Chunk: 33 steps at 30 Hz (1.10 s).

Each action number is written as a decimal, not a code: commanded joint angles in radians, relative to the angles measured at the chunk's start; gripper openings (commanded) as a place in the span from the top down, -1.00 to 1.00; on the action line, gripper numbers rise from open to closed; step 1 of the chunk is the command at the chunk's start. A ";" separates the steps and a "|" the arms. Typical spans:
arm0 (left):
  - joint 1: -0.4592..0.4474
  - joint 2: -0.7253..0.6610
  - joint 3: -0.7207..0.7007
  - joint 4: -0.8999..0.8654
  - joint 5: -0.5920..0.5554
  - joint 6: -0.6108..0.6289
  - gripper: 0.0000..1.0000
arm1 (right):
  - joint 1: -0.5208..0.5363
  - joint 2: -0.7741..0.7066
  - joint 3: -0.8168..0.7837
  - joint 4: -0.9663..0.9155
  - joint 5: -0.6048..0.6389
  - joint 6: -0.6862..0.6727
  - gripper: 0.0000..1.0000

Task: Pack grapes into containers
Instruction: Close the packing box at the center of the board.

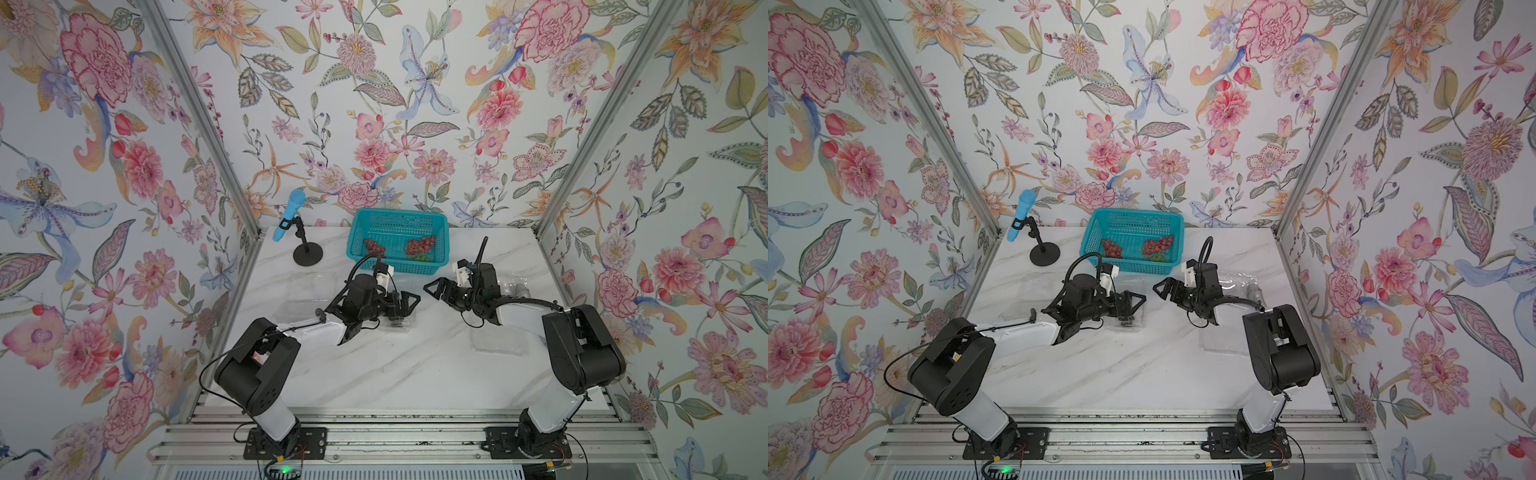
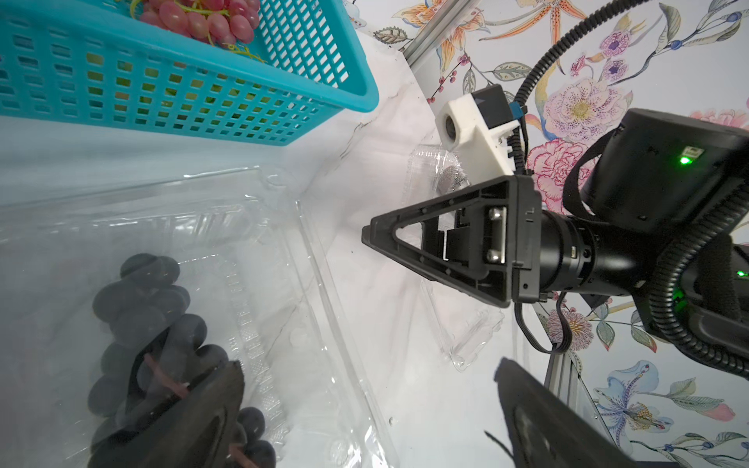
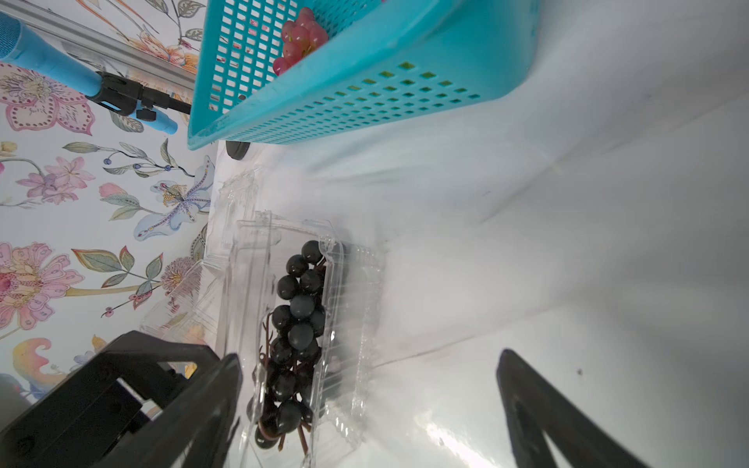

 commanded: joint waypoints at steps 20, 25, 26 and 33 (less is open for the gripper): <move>-0.010 0.017 -0.041 0.050 -0.043 0.001 -1.00 | 0.158 -0.092 -0.339 0.446 0.104 0.194 -0.54; -0.010 0.029 -0.033 0.050 -0.044 0.006 -0.99 | 0.187 -0.131 -0.399 0.505 0.112 0.194 -0.50; -0.010 0.031 -0.031 0.048 -0.045 0.008 -0.99 | 0.192 -0.135 -0.411 0.522 0.109 0.199 -0.47; -0.009 0.034 -0.024 0.033 -0.062 0.016 -0.99 | 0.231 -0.139 -0.454 0.579 0.115 0.213 -0.26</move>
